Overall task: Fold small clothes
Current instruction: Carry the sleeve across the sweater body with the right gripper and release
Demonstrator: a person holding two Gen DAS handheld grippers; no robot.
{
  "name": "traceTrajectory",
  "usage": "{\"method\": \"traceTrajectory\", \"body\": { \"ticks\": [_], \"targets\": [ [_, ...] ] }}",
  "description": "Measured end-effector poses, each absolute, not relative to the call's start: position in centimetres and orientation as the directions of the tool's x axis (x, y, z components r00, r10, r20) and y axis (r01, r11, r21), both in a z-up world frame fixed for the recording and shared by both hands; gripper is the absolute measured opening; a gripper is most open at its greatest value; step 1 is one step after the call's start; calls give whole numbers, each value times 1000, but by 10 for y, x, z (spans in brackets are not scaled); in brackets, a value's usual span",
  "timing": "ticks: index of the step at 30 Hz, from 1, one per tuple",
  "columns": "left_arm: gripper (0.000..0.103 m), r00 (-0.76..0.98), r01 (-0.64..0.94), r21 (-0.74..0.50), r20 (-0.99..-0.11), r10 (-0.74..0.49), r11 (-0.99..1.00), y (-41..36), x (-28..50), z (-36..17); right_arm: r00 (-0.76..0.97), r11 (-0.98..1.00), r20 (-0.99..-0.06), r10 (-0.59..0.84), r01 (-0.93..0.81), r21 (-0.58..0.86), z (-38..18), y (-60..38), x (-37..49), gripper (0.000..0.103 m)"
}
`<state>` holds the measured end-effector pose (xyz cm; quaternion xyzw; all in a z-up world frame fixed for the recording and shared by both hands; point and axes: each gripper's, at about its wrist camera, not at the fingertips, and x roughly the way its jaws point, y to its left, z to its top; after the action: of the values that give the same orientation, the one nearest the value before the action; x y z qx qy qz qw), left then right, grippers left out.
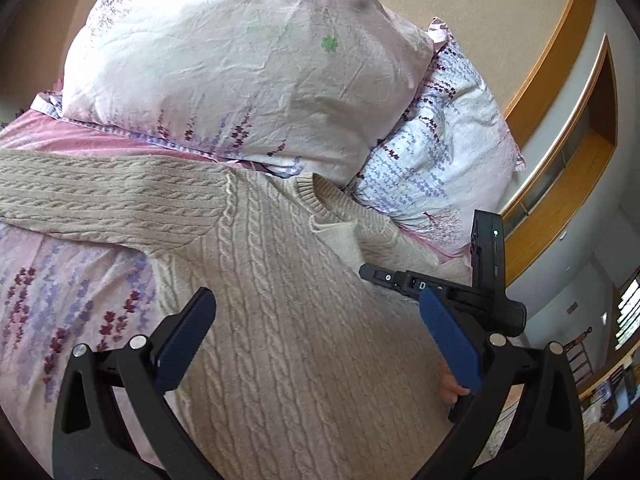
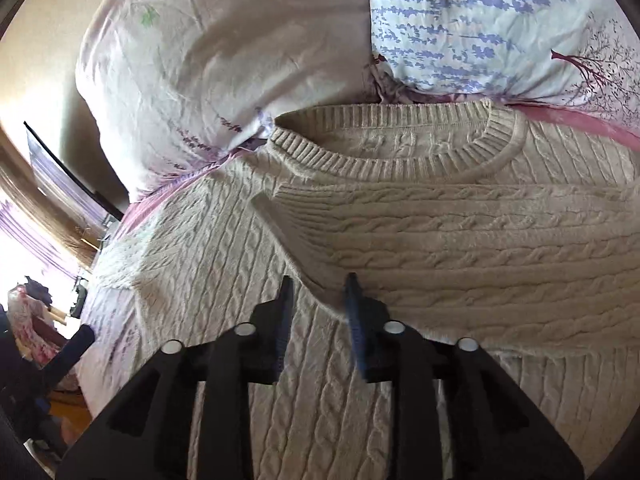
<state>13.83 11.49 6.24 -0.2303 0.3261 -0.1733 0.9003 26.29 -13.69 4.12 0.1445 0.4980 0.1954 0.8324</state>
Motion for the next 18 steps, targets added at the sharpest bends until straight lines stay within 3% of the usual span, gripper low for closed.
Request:
{"method": "traceTrajectory", "body": {
  "ticks": [2, 4, 6, 9, 13, 18],
  "targets": [
    [101, 688, 163, -577, -515, -511, 800, 107, 155, 61, 449, 855, -737, 505, -147, 497, 55, -158, 250, 53],
    [100, 650, 147, -619, -528, -547, 771, 97, 173, 58, 498, 824, -694, 520, -79, 561, 68, -192, 237, 53],
    [84, 604, 129, -659, -541, -586, 741, 83, 190, 51, 557, 766, -649, 518, 34, 641, 73, -242, 218, 53],
    [72, 547, 83, -696, -566, -617, 713, 64, 213, 36, 651, 655, -603, 461, 209, 726, 69, -316, 197, 52],
    [68, 527, -9, -686, -622, -579, 728, 53, 235, 19, 696, 569, -622, 358, 366, 737, 57, -377, 179, 47],
    [64, 522, -131, -695, -655, -547, 707, 57, 253, 0, 684, 502, -621, 383, 410, 761, 37, -394, 182, 41]
  ]
}}
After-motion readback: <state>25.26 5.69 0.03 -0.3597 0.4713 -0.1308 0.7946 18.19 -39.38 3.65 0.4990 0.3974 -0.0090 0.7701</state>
